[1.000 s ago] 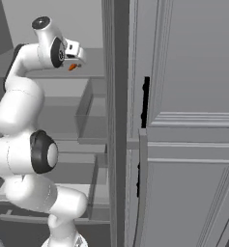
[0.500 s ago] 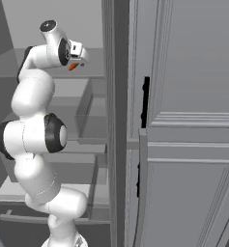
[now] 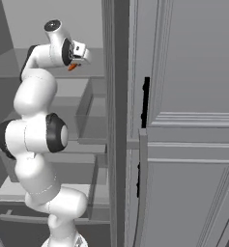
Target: Place one carrot and one fish in each tupperware on the nearby counter, to pack two identical lunches.
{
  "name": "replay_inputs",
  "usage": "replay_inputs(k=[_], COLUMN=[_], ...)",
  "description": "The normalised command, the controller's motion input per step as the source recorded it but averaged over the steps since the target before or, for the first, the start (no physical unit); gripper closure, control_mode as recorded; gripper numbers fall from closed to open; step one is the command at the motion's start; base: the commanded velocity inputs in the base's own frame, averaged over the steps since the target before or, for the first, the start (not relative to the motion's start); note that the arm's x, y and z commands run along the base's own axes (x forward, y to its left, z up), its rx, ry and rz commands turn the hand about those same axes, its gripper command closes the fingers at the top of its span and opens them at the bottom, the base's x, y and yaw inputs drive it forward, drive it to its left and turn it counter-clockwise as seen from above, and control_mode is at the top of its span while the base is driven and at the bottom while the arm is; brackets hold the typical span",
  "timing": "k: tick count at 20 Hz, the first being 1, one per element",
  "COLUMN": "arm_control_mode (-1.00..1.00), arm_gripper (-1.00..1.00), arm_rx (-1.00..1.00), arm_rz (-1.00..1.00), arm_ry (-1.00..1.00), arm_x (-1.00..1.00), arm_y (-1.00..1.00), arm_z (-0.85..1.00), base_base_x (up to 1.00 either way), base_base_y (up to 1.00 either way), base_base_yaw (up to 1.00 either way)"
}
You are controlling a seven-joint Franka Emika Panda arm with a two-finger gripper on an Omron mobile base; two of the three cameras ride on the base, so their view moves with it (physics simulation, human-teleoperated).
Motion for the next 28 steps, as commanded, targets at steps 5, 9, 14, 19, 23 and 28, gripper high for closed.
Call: replay_inputs(k=[5, 9, 14, 19, 23, 28], arm_control_mode=[-1.0, -1.0, -1.0, -1.0, -1.0, -1.0], arm_gripper=[1.0, 1.0, 1.0, 1.0, 1.0, 1.0], arm_rx=[0.01, 0.06, 0.06, 0.03, -0.02, -0.22], arm_rz=[0.0, 0.04, 0.01, 0.0, 0.0, 0.01], arm_ry=[-0.12, -0.48, -0.36, -0.08, 0.01, 0.29], arm_x=[-0.13, -1.0, -1.0, -1.0, -1.0, -0.99], arm_y=[0.0, 0.0, -0.04, -0.2, -0.06, 0.0], arm_z=[-0.07, 0.06, 0.13, 0.38, -0.15, -0.86], base_base_x=[0.0, 0.0, 0.0, 0.0, 0.0, 0.0], base_base_y=[0.0, 0.0, 0.0, 0.0, 0.0, 0.0], base_base_yaw=[0.0, 0.0, 0.0, 0.0, 0.0, 0.0])
